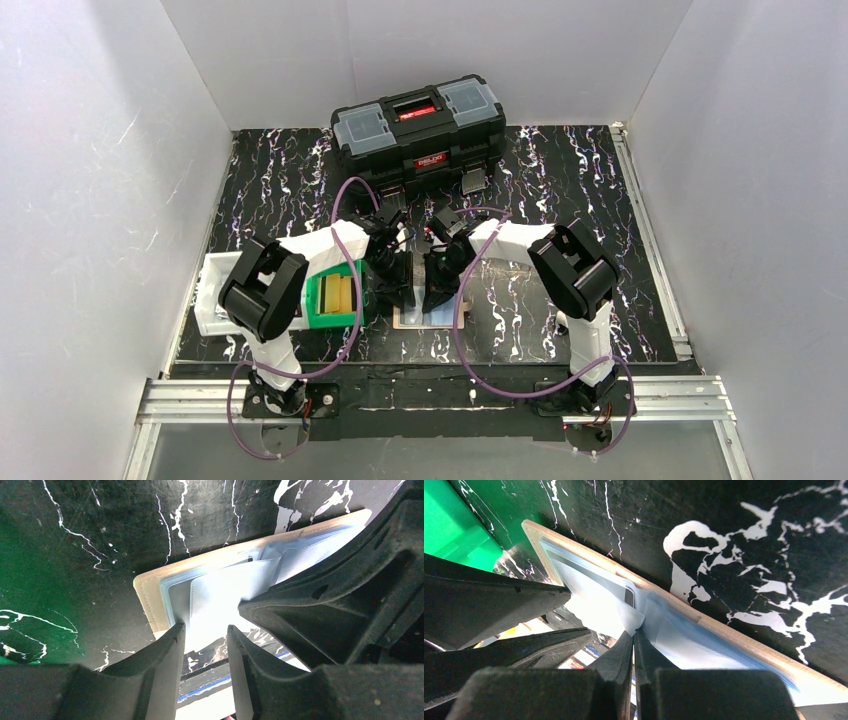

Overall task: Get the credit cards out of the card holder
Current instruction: Remove the credit card from the card holder.

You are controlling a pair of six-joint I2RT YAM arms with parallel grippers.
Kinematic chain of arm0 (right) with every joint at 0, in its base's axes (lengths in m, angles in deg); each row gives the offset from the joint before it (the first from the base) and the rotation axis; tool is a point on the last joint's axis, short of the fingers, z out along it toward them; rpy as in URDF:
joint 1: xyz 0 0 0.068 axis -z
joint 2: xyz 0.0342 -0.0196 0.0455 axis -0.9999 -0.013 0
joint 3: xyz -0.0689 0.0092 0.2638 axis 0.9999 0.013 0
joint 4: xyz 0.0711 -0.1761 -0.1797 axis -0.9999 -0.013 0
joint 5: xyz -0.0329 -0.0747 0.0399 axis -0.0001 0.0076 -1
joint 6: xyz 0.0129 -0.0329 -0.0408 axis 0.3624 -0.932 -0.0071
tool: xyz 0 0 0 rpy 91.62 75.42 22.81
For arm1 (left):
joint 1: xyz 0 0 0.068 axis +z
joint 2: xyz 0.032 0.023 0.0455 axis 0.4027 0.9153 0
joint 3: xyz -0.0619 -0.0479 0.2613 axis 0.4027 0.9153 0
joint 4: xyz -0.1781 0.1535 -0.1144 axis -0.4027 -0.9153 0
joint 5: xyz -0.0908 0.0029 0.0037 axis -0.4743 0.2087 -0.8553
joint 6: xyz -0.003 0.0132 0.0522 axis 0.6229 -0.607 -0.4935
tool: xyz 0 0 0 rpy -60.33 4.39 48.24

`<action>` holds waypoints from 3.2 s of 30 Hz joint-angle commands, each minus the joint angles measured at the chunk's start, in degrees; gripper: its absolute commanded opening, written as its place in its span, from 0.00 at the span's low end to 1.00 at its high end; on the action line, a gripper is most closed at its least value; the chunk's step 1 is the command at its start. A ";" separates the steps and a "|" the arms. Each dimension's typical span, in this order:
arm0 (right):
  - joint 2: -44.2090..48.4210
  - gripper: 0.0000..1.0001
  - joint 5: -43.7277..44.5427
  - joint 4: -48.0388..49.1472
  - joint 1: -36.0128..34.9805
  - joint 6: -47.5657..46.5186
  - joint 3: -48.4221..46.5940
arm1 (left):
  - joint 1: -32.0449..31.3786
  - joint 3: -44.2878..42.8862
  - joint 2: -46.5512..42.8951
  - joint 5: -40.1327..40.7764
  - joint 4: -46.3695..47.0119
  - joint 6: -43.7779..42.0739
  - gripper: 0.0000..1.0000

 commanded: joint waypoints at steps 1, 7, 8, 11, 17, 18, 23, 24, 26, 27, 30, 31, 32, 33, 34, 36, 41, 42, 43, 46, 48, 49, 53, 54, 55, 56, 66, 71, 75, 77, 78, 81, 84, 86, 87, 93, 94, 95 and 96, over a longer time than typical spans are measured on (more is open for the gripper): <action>-4.11 0.09 6.67 1.37 -1.56 -1.10 3.24 | -0.12 0.90 0.51 0.20 0.50 -1.43 0.36; -4.11 0.08 6.59 1.37 -1.47 -1.09 3.13 | -0.46 1.45 1.69 -2.31 3.20 -0.88 0.35; -4.07 0.08 6.50 1.38 -1.44 -1.14 3.15 | -0.55 1.63 1.83 -2.52 3.65 -0.70 0.35; -4.12 0.08 6.41 1.33 -1.34 -1.09 3.26 | -0.56 1.95 1.78 -3.56 5.10 -0.05 0.34; -2.80 0.08 5.94 1.64 -0.87 -1.13 3.18 | -0.56 1.88 0.58 -1.79 4.67 0.65 0.04; -1.64 0.09 5.81 1.59 -0.58 -1.08 2.98 | -0.56 1.71 0.25 -0.88 3.91 0.62 0.00; 10.74 0.41 7.08 -1.83 0.79 -1.44 -0.43 | -0.57 0.28 -2.97 0.98 0.94 0.58 0.00; 13.00 0.47 8.82 -3.39 1.01 -1.22 -0.62 | -0.56 0.04 -3.43 0.55 0.70 0.62 0.00; 15.68 0.53 13.40 -6.49 1.41 -1.17 -0.67 | -0.65 -0.55 -3.85 -0.47 0.78 0.84 0.00; 16.63 0.55 14.96 -7.37 1.53 -1.23 -0.35 | -0.72 -0.82 -3.71 -0.81 0.78 0.85 0.00; 20.16 0.61 18.20 -8.39 2.19 -1.12 1.39 | -1.11 -1.81 -3.53 -1.28 0.62 1.06 0.00; 21.40 0.62 18.87 -8.41 2.53 -1.14 2.38 | -1.28 -2.10 -3.52 -1.28 0.61 1.19 0.00; 22.71 0.63 19.44 -8.50 2.83 -1.02 3.09 | -1.46 -2.34 -3.30 -1.32 0.60 1.29 0.00; 23.88 0.65 19.70 -8.48 3.24 -0.91 3.79 | -1.64 -2.69 -3.17 -1.32 0.53 1.45 0.01; 24.97 0.66 19.90 -8.59 3.61 -0.91 4.46 | -1.89 -3.04 -2.97 -1.32 0.52 1.63 0.03; 27.01 0.66 20.26 -8.70 4.47 -0.87 5.59 | -2.36 -3.58 -2.43 -1.02 0.43 2.13 0.05; 31.50 0.66 21.04 -8.86 6.78 -0.90 8.34 | -3.65 -5.54 -0.96 0.32 -0.73 3.88 0.08; 32.15 0.67 21.13 -8.87 7.15 -0.96 8.86 | -3.92 -6.09 -0.70 0.59 -0.98 4.14 0.10; 32.82 0.67 21.13 -8.75 7.56 -0.97 9.31 | -4.42 -6.54 -0.40 0.79 -1.05 4.34 0.11; 34.01 0.67 20.90 -8.48 8.41 -0.90 10.55 | -5.64 -8.42 0.71 1.29 -1.59 4.84 0.14; 34.74 0.67 20.75 -8.25 8.79 -0.96 11.07 | -6.27 -9.45 1.69 1.35 -1.68 5.15 0.17; 35.00 0.67 20.67 -8.23 8.91 -0.91 11.37 | -6.54 -9.95 2.09 1.42 -1.76 5.39 0.18; 35.98 0.67 20.40 -7.89 9.44 -0.91 12.46 | -7.43 -11.85 3.50 1.62 -2.04 5.83 0.24; 36.13 0.67 20.41 -7.93 9.58 -1.00 12.66 | -7.55 -12.30 3.71 1.62 -2.03 5.87 0.25; 36.20 0.67 20.31 -7.86 9.70 -1.13 12.85 | -7.80 -12.76 4.19 1.55 -2.18 5.96 0.26; 36.33 0.67 20.30 -7.97 9.91 -1.22 12.94 | -8.00 -13.20 4.74 1.39 -2.11 6.08 0.27; 37.24 0.67 19.64 -7.80 10.97 -1.54 14.01 | -9.95 -16.14 9.04 -0.61 -1.50 5.95 0.43; 36.60 0.67 19.07 -7.63 11.06 -1.57 14.19 | -10.02 -16.74 8.58 -0.52 -1.57 5.57 0.58; 35.99 0.67 18.11 -7.10 11.05 -1.31 14.22 | -9.97 -18.12 7.79 0.19 -2.87 4.80 0.66; 35.75 0.66 17.52 -6.91 11.04 -1.12 14.08 | -9.97 -19.37 7.00 1.57 -4.32 4.16 0.69; 35.63 0.66 17.22 -6.68 11.05 -0.99 14.11 | -9.88 -20.26 6.25 3.14 -5.37 3.82 0.69; 35.21 0.66 15.65 -5.86 10.96 -0.22 14.08 | -9.30 -22.47 4.31 9.16 -10.20 2.22 0.70; 34.23 0.65 12.74 -2.94 10.96 1.21 15.11 | -7.63 -21.82 2.62 13.50 -13.56 0.43 0.68; 32.86 0.64 10.50 -0.59 10.92 2.83 15.92 | -6.22 -19.78 1.35 14.65 -13.89 -0.32 0.65; 32.24 0.64 9.14 0.96 10.84 3.71 16.34 | -5.42 -18.57 0.76 14.95 -13.84 -0.56 0.63; 27.29 0.55 4.75 8.39 7.74 8.19 15.99 | -2.05 -10.03 -2.47 12.51 -10.44 -1.90 0.36; 26.06 0.54 4.19 9.27 7.19 8.70 15.71 | -1.82 -9.28 -2.56 12.53 -10.05 -2.11 0.30; 24.98 0.53 3.52 10.06 6.66 9.29 15.40 | -1.68 -8.59 -2.57 12.41 -9.63 -2.32 0.25; 23.88 0.52 3.14 10.93 6.19 9.80 15.17 | -1.48 -8.01 -2.56 12.22 -9.38 -2.39 0.21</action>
